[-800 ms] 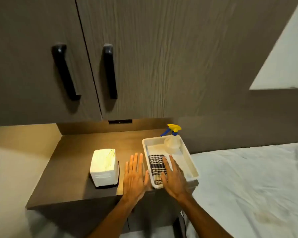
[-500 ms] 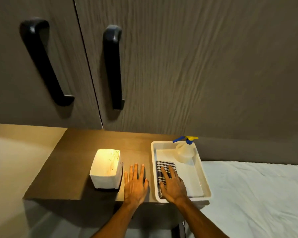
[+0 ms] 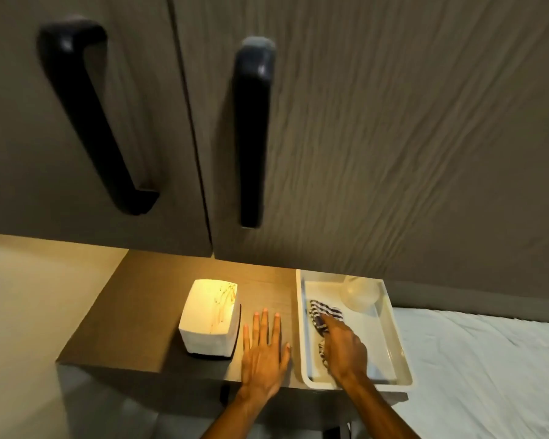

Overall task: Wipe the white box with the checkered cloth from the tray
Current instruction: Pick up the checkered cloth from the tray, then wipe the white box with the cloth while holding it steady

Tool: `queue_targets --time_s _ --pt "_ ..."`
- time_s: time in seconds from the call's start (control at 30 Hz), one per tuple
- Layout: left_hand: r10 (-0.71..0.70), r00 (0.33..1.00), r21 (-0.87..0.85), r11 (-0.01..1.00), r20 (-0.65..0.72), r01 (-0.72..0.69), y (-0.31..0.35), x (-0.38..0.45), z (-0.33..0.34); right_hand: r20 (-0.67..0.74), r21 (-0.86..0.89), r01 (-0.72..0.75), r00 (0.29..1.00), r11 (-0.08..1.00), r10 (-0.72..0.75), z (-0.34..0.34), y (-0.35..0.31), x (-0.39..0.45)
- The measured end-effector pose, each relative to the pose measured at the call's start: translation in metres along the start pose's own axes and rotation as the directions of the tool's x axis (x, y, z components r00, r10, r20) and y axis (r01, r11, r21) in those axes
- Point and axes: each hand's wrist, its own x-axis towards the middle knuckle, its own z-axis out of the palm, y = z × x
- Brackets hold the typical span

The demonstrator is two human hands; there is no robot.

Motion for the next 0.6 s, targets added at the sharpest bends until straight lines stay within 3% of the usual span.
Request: queue_targets --time_s 0.07,0.1,0.17,0.23,0.3,0.37,0.47,0.6 --pt "0.08 0.994 -0.122 0.989 -0.077 -0.089 0.008 -0.004 -0.014 -0.083 0.112 -0.096 0.991 0.989 0.106 -0.005 -0.01 -0.004" --pt "0.147 0.975 -0.213 0.96 -0.169 -0.182 0.011 -0.007 -0.025 -0.122 0.082 -0.056 0.99 0.995 0.066 -0.011 -0.019 -0.008" --pt "0.251 0.891 -0.209 0.914 -0.378 -0.347 0.008 -0.011 -0.056 -0.185 0.045 0.02 0.983 0.999 -0.011 -0.013 -0.033 -0.011" --pt "0.258 0.817 -0.151 0.911 -0.516 -0.383 -0.008 -0.01 -0.09 -0.207 0.121 0.112 0.975 0.986 -0.085 -0.013 -0.06 -0.02" --pt "0.174 0.79 -0.135 0.942 -0.588 -0.308 -0.036 -0.003 -0.12 -0.218 0.122 0.207 0.96 0.971 -0.177 -0.005 -0.087 -0.029" --pt "0.094 0.835 -0.112 0.977 -0.543 -0.182 -0.074 0.005 -0.142 -0.18 0.155 0.289 0.948 0.945 -0.261 0.008 -0.115 -0.041" --pt "-0.008 0.946 -0.062 0.998 -0.325 -0.013 -0.128 0.017 -0.15 -0.152 0.135 0.413 0.907 0.9 -0.393 0.033 -0.147 -0.062" --pt "0.08 0.984 0.04 0.996 -0.162 -0.074 -0.161 0.024 -0.136 -0.083 0.129 0.473 0.881 0.872 -0.465 0.065 -0.173 -0.083"
